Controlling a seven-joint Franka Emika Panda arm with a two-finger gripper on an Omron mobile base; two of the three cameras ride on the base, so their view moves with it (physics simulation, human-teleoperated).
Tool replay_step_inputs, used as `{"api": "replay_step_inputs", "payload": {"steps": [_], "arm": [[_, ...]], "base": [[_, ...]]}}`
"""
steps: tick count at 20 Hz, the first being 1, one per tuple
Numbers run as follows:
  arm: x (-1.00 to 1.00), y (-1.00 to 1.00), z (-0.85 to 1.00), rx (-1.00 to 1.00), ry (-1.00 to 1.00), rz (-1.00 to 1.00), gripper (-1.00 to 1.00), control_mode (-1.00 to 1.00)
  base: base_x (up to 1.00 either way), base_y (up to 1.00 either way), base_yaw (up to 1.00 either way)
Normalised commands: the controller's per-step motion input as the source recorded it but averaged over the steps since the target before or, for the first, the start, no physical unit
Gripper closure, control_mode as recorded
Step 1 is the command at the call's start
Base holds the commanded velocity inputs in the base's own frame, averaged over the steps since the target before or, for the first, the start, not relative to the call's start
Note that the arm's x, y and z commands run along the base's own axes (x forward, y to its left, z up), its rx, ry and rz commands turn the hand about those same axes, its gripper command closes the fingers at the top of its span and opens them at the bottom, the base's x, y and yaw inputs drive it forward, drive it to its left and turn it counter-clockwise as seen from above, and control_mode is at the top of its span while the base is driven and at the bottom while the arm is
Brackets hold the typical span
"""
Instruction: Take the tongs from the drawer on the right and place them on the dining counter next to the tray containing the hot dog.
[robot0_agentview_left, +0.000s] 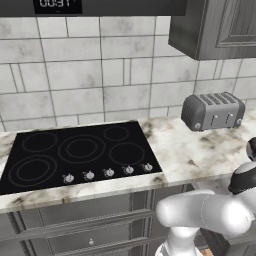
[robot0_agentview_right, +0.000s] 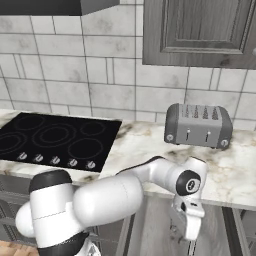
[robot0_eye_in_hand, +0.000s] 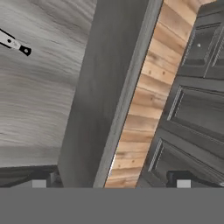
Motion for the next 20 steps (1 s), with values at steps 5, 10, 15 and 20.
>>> {"api": "replay_step_inputs", "payload": {"steps": [5, 10, 15, 20], "arm": [[0.0, 0.0, 0.0, 0.0, -0.19, 0.11, -1.0, -1.0], [0.1, 0.0, -0.01, 0.0, -0.2, 0.21, -1.0, -1.0], [0.28, 0.0, -0.01, 0.0, -0.01, 0.27, -1.0, -1.0], [0.19, 0.0, -0.11, 0.0, -0.16, 0.28, -1.0, -1.0]], "base": [[0.0, 0.0, 0.0], [0.0, 0.0, 0.0], [0.0, 0.0, 0.0], [0.0, 0.0, 0.0]]}}
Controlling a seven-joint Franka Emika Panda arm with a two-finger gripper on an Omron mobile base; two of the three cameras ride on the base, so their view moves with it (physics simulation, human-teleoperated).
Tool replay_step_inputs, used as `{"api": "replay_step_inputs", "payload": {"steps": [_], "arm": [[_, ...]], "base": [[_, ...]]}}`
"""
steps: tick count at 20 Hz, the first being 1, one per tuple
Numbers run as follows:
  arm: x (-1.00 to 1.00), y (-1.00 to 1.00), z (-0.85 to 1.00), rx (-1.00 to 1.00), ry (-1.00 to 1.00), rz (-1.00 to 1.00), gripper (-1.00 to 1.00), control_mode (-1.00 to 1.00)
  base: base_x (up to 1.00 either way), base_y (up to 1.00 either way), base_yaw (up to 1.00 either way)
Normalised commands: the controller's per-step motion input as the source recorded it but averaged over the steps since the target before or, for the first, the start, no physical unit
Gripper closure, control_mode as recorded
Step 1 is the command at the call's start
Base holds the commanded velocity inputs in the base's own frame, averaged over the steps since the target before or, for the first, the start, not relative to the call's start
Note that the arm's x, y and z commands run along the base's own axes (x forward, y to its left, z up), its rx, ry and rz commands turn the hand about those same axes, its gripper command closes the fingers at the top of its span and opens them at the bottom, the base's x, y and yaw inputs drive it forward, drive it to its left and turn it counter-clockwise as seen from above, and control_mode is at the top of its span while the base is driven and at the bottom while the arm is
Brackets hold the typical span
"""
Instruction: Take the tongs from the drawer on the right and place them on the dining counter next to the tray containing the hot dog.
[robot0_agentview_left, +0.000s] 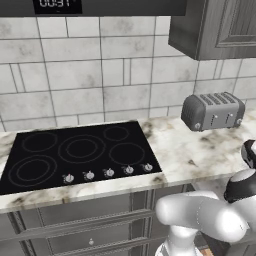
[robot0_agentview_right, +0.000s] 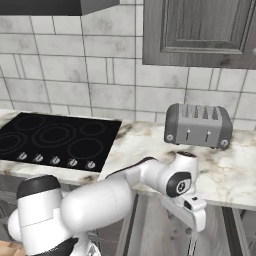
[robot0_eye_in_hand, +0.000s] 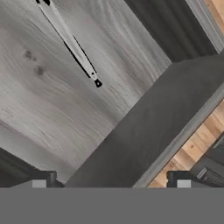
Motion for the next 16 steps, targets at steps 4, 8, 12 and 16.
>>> {"api": "replay_step_inputs", "payload": {"steps": [4, 8, 12, 16], "arm": [[0.14, 0.0, -0.2, 0.0, -0.21, 0.32, -1.0, -1.0], [0.21, 0.0, -0.19, 0.0, -0.03, 0.32, -1.0, -1.0], [0.17, 0.0, -0.17, 0.0, 0.0, 0.25, -1.0, -1.0], [0.04, 0.0, -0.27, 0.0, 0.0, 0.23, -1.0, -1.0]], "base": [[0.0, 0.0, 0.0], [0.0, 0.0, 0.0], [0.0, 0.0, 0.0], [0.0, 0.0, 0.0]]}}
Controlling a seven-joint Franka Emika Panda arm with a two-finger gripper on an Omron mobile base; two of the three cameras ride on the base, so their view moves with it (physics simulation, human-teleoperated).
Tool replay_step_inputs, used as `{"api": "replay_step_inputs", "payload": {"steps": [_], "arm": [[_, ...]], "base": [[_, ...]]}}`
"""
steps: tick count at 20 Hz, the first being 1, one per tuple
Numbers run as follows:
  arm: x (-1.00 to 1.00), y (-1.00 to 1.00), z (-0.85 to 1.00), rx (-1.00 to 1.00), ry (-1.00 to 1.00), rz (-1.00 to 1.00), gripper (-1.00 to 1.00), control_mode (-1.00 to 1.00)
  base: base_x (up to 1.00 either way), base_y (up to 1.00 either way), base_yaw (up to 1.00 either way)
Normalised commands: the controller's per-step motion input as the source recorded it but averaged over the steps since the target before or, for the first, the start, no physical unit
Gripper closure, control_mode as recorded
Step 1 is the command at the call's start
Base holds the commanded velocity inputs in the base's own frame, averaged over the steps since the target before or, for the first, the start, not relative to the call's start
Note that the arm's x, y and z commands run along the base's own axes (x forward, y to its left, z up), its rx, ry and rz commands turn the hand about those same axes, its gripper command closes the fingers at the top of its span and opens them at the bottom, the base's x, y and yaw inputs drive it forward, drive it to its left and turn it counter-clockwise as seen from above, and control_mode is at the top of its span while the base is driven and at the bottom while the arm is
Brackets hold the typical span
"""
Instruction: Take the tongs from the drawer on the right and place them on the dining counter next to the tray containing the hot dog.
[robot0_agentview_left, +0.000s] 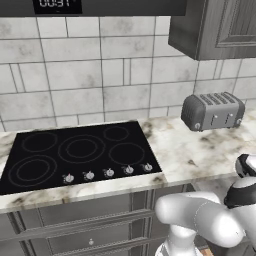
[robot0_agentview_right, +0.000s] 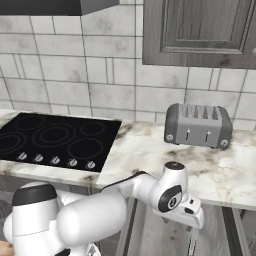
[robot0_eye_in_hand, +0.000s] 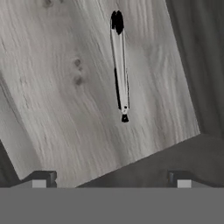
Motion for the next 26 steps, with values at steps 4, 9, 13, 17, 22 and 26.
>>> {"api": "replay_step_inputs", "payload": {"steps": [4, 9, 13, 17, 22, 26], "arm": [[0.04, -0.03, -0.26, 0.0, 0.0, 0.21, -1.0, -1.0], [0.03, -0.23, -0.19, 0.04, 0.0, 0.18, -1.0, -1.0], [0.09, -0.26, -0.2, 0.05, 0.0, 0.15, -1.0, -1.0], [0.13, -0.19, -0.2, 0.05, 0.0, 0.14, -1.0, -1.0], [0.24, -0.03, -0.1, 0.06, 0.0, 0.06, -1.0, -1.0], [0.1, 0.0, -0.13, 0.04, 0.0, 0.0, -1.0, -1.0]], "base": [[0.0, 0.0, 0.0], [0.0, 0.0, 0.0], [0.0, 0.0, 0.0], [0.0, 0.0, 0.0], [0.0, 0.0, 0.0], [0.0, 0.0, 0.0]]}}
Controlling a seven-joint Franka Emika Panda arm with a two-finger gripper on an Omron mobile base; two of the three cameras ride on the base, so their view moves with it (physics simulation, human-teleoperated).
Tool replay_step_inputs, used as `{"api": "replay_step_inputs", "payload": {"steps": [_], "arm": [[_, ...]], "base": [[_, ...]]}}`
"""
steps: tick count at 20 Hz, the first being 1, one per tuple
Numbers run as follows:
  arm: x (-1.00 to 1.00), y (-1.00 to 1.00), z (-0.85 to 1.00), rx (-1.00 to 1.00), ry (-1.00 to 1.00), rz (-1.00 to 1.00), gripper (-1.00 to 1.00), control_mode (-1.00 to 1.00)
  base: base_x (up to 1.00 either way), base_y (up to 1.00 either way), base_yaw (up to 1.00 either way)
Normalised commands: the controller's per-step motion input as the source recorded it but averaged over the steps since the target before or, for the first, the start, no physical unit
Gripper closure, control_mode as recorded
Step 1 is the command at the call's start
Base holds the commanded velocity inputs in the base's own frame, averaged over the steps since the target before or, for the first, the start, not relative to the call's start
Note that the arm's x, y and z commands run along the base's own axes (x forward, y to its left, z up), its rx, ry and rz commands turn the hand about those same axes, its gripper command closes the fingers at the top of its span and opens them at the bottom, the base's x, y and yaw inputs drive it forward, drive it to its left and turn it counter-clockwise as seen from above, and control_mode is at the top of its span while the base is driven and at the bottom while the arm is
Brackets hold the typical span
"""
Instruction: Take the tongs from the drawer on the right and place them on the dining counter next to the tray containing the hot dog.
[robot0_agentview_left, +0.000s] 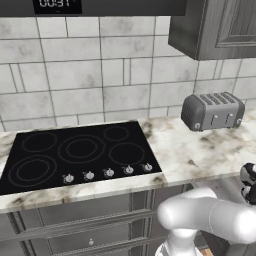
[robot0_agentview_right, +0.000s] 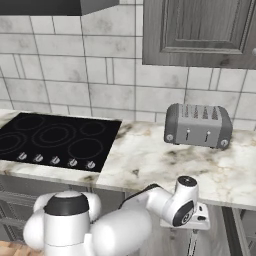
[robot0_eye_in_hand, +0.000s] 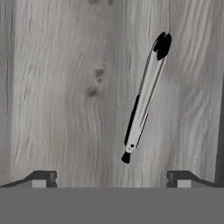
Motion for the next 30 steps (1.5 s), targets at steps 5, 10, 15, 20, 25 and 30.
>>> {"api": "replay_step_inputs", "payload": {"steps": [5, 10, 15, 20, 25, 30], "arm": [[0.03, -0.09, -0.3, 0.0, 0.0, -0.03, -1.0, -1.0], [0.06, -0.07, -0.33, 0.0, 0.0, -0.03, -1.0, -1.0], [0.08, -0.12, -0.27, 0.0, 0.0, -0.01, -1.0, -1.0], [0.08, -0.31, -0.19, 0.0, 0.0, 0.0, -1.0, -1.0], [0.11, -0.23, -0.26, 0.0, 0.0, 0.0, -1.0, -1.0], [0.1, -0.02, -0.19, 0.01, 0.0, 0.0, -1.0, -1.0]], "base": [[0.0, 0.0, 0.0], [0.0, 0.0, 0.0], [0.0, 0.0, 0.0], [0.0, 0.0, 0.0], [0.0, 0.0, 0.0], [0.0, 0.0, 0.0]]}}
